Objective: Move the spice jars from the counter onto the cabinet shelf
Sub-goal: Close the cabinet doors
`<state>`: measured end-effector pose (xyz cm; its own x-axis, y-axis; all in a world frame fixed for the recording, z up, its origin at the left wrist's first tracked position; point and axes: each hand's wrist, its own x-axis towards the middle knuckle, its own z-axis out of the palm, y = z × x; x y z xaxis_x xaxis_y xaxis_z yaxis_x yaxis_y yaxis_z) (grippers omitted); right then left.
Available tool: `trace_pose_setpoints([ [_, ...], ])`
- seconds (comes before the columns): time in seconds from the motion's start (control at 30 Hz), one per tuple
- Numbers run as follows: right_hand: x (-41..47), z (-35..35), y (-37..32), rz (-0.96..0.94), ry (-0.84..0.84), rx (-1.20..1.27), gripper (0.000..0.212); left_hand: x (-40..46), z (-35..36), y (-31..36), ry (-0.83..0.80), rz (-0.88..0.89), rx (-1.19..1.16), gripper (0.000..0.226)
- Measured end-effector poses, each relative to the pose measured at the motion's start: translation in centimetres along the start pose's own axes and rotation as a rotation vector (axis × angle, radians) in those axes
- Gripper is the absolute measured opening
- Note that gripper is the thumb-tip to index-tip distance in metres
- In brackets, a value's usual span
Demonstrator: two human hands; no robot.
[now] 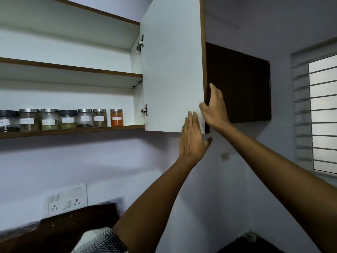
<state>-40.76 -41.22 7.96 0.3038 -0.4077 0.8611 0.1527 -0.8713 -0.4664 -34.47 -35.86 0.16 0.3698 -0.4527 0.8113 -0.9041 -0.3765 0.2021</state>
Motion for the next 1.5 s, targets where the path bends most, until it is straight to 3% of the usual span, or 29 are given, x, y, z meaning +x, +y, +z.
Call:
trace_pose_setpoints([
  [0.2,0.1,1.2,1.3,0.015,-0.016,0.048,0.063,1.1,0.7,0.8,0.012,-0.118,-0.135,0.085],
  [0.6,-0.6,2.6,0.2,-0.063,0.093,0.115,0.058,0.5,0.2,-0.5,0.08,-0.106,-0.131,0.078],
  [0.83,-1.9,4.5,-2.5,-0.142,0.138,0.146,0.055,-0.9,-2.3,-2.7,0.101,-0.085,-0.179,0.077],
  [1.0,-2.9,5.8,-4.8,-0.185,0.161,0.142,0.053,-1.8,-4.4,-4.3,0.085,-0.171,-0.307,0.059],
  [1.5,-6.2,12.7,-14.1,-0.291,0.106,0.123,0.057,-6.5,-13.7,-12.1,0.101,-0.128,-0.169,0.061],
])
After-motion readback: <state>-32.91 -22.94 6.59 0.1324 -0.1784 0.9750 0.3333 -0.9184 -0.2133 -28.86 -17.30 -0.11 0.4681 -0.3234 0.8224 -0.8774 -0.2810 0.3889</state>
